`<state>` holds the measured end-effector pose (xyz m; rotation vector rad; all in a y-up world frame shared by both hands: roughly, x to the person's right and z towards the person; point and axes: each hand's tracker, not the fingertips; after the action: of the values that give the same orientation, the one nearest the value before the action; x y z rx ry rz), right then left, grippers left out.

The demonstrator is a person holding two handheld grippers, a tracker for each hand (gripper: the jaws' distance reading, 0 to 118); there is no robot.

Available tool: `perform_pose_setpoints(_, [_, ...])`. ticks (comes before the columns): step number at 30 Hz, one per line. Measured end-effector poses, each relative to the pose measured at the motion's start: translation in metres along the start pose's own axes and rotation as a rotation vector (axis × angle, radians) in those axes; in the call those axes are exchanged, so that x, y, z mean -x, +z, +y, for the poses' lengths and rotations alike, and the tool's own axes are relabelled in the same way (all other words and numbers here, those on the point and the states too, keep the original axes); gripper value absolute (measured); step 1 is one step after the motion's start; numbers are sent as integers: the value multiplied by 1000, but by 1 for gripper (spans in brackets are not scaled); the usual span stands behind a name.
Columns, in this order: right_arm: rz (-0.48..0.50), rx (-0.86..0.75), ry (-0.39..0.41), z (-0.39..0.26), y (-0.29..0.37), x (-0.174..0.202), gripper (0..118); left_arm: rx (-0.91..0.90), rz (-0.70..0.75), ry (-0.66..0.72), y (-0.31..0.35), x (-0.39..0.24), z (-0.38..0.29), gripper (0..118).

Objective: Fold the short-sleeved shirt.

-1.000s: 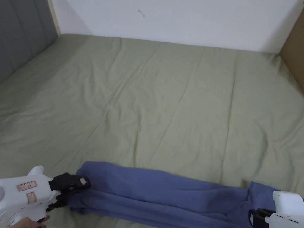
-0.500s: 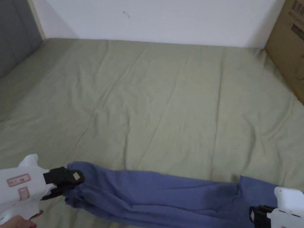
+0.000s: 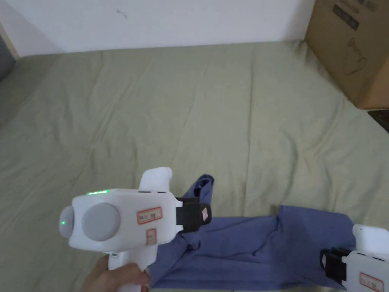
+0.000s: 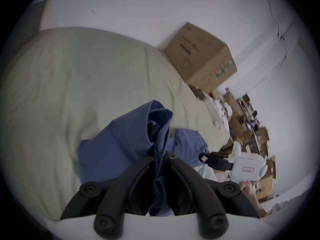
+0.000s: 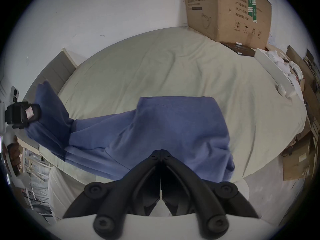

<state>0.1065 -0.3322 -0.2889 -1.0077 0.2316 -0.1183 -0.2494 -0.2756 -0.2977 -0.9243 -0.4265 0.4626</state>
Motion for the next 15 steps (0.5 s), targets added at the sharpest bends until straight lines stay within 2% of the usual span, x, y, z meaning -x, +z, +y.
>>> perform_pose_setpoints(2, [-13, -1, -17, -1, 2, -9, 0, 48, -5, -11, -31, -5, -6, 10])
perform_pose_setpoints(3, [-23, -2, -29, -2, 3, -13, 0, 77, 8, -1, -45, -7, -10, 15])
perform_pose_setpoints(4, [-29, -6, -43, -2, 3, -20, 0, 109, -3, -13, -57, -7, -14, 27])
perform_pose_setpoints(6, [-39, -10, -70, -3, 6, -29, 0, 179, -34, 17, -81, -1, -18, 93])
perform_pose_setpoints(7, [-45, -12, -82, -4, 8, -33, 0, 206, -25, 26, -88, -1, -20, 112])
perform_pose_setpoints(8, [-48, -12, -91, -4, 9, -36, 0, 191, -23, 34, -91, 1, -22, 116])
perform_pose_setpoints(10, [-60, -19, -106, -5, 13, -41, 0, 160, -29, 48, -86, 5, -18, 107])
perform_pose_setpoints(12, [-61, -23, -111, -6, 16, -44, 0, 136, -6, 71, -77, 10, -13, 89])
perform_pose_setpoints(13, [-60, -26, -113, -7, 18, -46, 0, 102, 6, 73, -69, 14, -12, 74])
perform_pose_setpoints(14, [-58, -31, -117, -6, 18, -46, 0, 66, 17, 78, -56, 4, -11, 50])
perform_pose_setpoints(15, [-61, -45, -128, -6, 20, -46, 0, 40, 36, 83, -50, 7, -11, 31])
